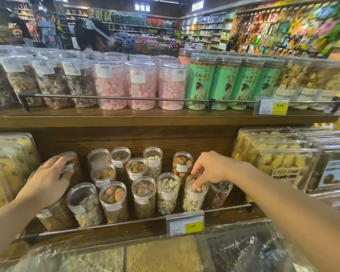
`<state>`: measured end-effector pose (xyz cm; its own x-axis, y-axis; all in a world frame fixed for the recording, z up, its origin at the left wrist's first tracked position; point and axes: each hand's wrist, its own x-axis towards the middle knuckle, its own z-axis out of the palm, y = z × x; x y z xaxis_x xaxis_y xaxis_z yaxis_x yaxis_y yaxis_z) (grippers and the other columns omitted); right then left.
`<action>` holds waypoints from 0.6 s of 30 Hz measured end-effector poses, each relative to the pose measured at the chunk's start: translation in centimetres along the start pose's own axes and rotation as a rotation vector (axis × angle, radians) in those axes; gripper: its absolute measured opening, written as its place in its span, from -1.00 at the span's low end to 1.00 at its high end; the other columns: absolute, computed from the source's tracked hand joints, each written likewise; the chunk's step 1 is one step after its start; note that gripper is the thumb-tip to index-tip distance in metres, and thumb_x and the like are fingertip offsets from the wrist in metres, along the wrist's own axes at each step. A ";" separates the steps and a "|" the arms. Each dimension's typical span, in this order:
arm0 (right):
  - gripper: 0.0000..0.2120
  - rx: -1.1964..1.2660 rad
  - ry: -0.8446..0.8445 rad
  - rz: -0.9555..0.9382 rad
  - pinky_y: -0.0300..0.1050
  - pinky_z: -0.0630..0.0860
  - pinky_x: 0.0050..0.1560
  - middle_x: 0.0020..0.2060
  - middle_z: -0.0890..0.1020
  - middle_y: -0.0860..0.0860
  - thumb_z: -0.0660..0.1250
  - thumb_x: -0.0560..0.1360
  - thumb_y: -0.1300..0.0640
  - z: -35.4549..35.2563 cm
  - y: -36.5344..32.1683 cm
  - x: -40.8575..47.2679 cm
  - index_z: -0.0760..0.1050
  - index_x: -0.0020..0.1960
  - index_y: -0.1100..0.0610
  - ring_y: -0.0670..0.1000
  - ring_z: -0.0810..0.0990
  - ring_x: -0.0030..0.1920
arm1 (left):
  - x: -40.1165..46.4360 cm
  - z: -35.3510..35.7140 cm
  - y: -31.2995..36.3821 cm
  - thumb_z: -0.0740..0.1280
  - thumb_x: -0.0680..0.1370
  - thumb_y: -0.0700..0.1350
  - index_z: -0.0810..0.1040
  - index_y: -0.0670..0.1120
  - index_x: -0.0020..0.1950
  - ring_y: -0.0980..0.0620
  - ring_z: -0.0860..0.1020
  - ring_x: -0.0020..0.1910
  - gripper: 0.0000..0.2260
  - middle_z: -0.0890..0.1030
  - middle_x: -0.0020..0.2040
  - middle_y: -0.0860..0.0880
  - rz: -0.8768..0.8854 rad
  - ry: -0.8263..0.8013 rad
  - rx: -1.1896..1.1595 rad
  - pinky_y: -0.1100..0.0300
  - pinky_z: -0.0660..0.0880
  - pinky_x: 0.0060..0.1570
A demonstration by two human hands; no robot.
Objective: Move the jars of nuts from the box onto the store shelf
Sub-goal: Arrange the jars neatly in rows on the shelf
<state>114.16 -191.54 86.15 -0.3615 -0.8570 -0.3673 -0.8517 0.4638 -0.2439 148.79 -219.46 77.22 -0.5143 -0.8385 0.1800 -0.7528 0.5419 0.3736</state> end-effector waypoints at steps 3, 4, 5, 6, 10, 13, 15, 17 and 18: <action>-0.29 0.090 0.027 0.011 -0.08 0.50 0.29 0.34 0.58 -0.08 0.59 0.39 -0.11 -0.9 1.2 -0.7 0.47 0.47 0.01 -0.05 0.56 0.28 | 0.2 0.3 -0.1 0.28 0.66 -0.09 0.45 0.03 0.46 -0.24 0.40 0.42 -0.65 0.46 0.46 -0.11 -0.010 0.009 0.002 -0.19 0.35 0.37; -0.27 0.105 0.023 0.035 -0.04 0.48 0.34 0.38 0.55 -0.10 0.60 0.38 -0.11 -1.4 2.0 -1.1 0.44 0.49 -0.02 -0.05 0.53 0.33 | 0.3 0.3 -0.2 0.28 0.66 -0.09 0.45 0.03 0.46 -0.24 0.40 0.42 -0.65 0.46 0.46 -0.11 -0.013 0.017 0.001 -0.19 0.34 0.37; -0.28 0.087 -0.001 0.059 0.01 0.45 0.38 0.40 0.52 -0.12 0.60 0.38 -0.09 -1.9 2.9 -1.6 0.45 0.48 -0.06 -0.04 0.50 0.36 | 0.3 0.4 -0.2 0.28 0.66 -0.09 0.45 0.04 0.45 -0.24 0.41 0.42 -0.65 0.46 0.46 -0.11 -0.015 0.025 -0.002 -0.19 0.35 0.37; -0.32 0.037 -0.042 0.086 0.05 0.42 0.40 0.40 0.51 -0.13 0.61 0.39 -0.04 -2.2 3.7 -2.0 0.47 0.46 -0.09 -0.03 0.48 0.38 | 0.4 0.4 -0.2 0.28 0.66 -0.09 0.45 0.04 0.45 -0.24 0.41 0.42 -0.65 0.46 0.46 -0.11 -0.015 0.028 -0.004 -0.18 0.35 0.37; -0.50 -0.019 -0.012 0.165 -0.08 0.51 0.23 0.23 0.62 -0.11 0.59 0.42 0.12 -1.3 5.6 -2.9 0.60 0.33 -0.07 -0.08 0.56 0.17 | 0.5 0.6 -0.4 0.27 0.66 -0.06 0.43 0.06 0.46 -0.24 0.41 0.42 -0.64 0.45 0.47 -0.11 -0.023 0.018 0.009 -0.20 0.35 0.38; -0.63 -0.035 0.072 0.220 -0.15 0.57 0.02 0.01 0.67 -0.09 0.59 0.43 0.01 -1.0 5.8 -2.7 0.66 0.21 0.01 -0.10 0.61 -0.01 | 0.5 0.5 -0.4 0.26 0.66 -0.05 0.42 0.08 0.47 -0.24 0.40 0.43 -0.63 0.45 0.47 -0.11 -0.029 0.010 0.009 -0.21 0.34 0.39; -0.68 -0.034 0.094 0.253 -0.14 0.59 -0.03 -0.07 0.68 -0.09 0.59 0.41 -0.05 -0.9 6.0 -2.7 0.68 0.11 0.01 -0.08 0.63 -0.06 | 0.4 0.4 -0.2 0.27 0.65 -0.06 0.42 0.08 0.47 -0.23 0.39 0.44 -0.63 0.45 0.47 -0.10 -0.023 0.011 0.007 -0.20 0.33 0.39; -0.71 0.004 0.110 0.265 -0.12 0.60 -0.03 -0.09 0.68 -0.09 0.61 0.39 -0.06 -0.7 6.4 -2.5 0.67 0.06 -0.02 -0.08 0.64 -0.07 | 0.3 0.2 0.0 0.27 0.65 -0.06 0.42 0.08 0.48 -0.22 0.38 0.45 -0.63 0.44 0.48 -0.09 -0.022 0.010 -0.001 -0.18 0.32 0.40; -0.71 0.013 0.115 0.268 -0.11 0.60 -0.02 -0.09 0.68 -0.09 0.61 0.38 -0.07 -0.6 6.4 -2.4 0.67 0.05 -0.03 -0.08 0.63 -0.07 | 0.2 0.1 0.2 0.27 0.66 -0.06 0.42 0.08 0.48 -0.21 0.38 0.45 -0.62 0.44 0.49 -0.08 -0.018 0.004 -0.003 -0.17 0.31 0.40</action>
<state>109.33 -186.62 85.99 -0.6145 -0.7229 -0.3158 -0.7153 0.6794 -0.1634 148.53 -219.51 77.20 -0.4987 -0.8485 0.1772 -0.7608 0.5265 0.3795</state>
